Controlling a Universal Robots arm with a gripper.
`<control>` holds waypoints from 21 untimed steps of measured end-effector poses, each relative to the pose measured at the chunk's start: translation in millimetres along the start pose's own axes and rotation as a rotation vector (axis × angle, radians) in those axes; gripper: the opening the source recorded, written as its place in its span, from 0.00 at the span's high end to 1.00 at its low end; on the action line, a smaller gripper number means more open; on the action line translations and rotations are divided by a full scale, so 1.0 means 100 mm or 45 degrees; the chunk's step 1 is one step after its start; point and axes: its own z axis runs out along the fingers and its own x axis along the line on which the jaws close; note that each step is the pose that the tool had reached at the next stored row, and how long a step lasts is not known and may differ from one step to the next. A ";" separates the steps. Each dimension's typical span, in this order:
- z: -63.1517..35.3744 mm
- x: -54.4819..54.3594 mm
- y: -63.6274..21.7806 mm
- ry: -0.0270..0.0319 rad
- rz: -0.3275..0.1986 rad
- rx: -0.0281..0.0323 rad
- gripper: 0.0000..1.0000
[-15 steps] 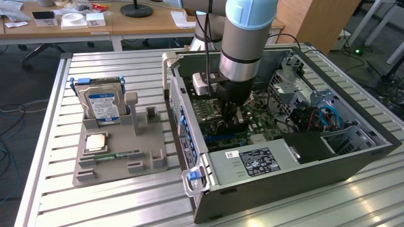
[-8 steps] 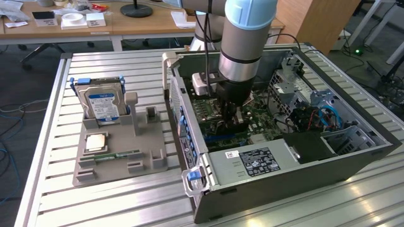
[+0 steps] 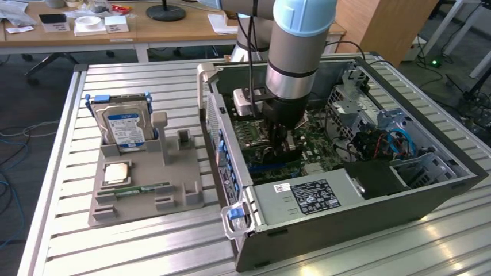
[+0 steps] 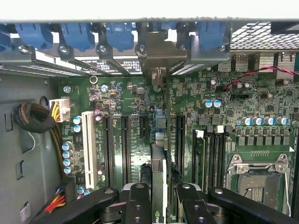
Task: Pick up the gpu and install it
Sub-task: 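Insert the gpu into the slot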
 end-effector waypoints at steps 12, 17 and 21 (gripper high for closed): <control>0.029 0.00 0.002 -0.0002 0.000 -0.0001 0.74; 0.040 0.00 0.002 -0.0001 0.000 0.0001 0.74; 0.049 0.00 0.003 0.0002 0.000 -0.0001 0.74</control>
